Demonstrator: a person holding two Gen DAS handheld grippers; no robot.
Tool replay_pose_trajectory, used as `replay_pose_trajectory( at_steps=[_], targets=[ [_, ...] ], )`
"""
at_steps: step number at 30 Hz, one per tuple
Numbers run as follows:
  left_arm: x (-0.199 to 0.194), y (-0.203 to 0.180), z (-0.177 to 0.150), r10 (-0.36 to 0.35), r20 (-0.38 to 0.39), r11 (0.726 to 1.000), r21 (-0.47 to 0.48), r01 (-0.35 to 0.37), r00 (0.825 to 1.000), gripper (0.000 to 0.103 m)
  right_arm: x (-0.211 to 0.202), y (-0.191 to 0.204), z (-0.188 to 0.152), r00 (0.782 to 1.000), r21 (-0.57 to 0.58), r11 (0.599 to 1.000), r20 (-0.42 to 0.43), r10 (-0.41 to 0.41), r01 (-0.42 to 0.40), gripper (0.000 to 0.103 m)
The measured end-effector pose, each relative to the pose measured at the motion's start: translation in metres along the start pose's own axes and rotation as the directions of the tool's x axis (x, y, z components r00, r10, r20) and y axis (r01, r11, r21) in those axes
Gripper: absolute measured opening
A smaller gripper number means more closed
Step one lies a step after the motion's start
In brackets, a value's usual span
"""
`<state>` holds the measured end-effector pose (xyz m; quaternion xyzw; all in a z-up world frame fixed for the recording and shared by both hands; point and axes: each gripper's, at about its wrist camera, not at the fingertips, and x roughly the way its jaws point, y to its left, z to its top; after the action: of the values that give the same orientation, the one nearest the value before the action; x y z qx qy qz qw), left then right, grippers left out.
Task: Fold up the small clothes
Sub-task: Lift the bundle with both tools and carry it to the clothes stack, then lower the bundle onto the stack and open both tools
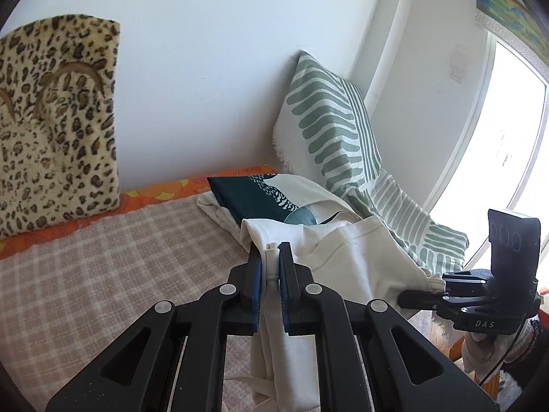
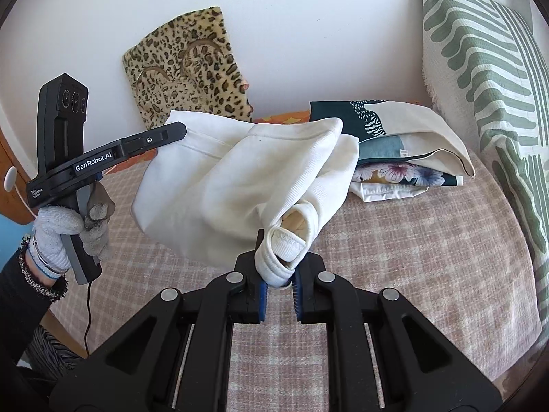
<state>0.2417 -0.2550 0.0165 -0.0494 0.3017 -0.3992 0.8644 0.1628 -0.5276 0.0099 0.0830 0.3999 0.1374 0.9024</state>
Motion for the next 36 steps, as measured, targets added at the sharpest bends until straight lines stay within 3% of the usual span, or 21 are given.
replay_pose_trajectory(
  at_steps=[9, 20, 29, 36],
  targets=[
    [0.071, -0.018, 0.049, -0.014, 0.030, 1.000, 0.006, 0.014, 0.999, 0.007, 0.016, -0.070, 0.054, 0.996, -0.044, 0.995, 0.021, -0.087, 0.087, 0.012],
    [0.164, -0.003, 0.081, 0.013, 0.023, 0.998, -0.062, -0.012, 1.000, 0.007, 0.073, -0.152, 0.115, 0.997, -0.097, 0.992, 0.012, -0.076, 0.077, 0.012],
    [0.216, 0.022, 0.068, 0.088, -0.027, 0.988, -0.124, -0.091, 0.996, 0.007, 0.132, -0.201, 0.112, 0.999, -0.025, 1.000, -0.041, -0.019, 0.018, 0.012],
    [0.233, 0.026, 0.065, 0.168, -0.066, 0.982, -0.080, -0.173, 0.984, 0.007, 0.145, -0.219, 0.103, 0.996, 0.062, 0.998, -0.079, -0.028, 0.033, 0.013]
  ],
)
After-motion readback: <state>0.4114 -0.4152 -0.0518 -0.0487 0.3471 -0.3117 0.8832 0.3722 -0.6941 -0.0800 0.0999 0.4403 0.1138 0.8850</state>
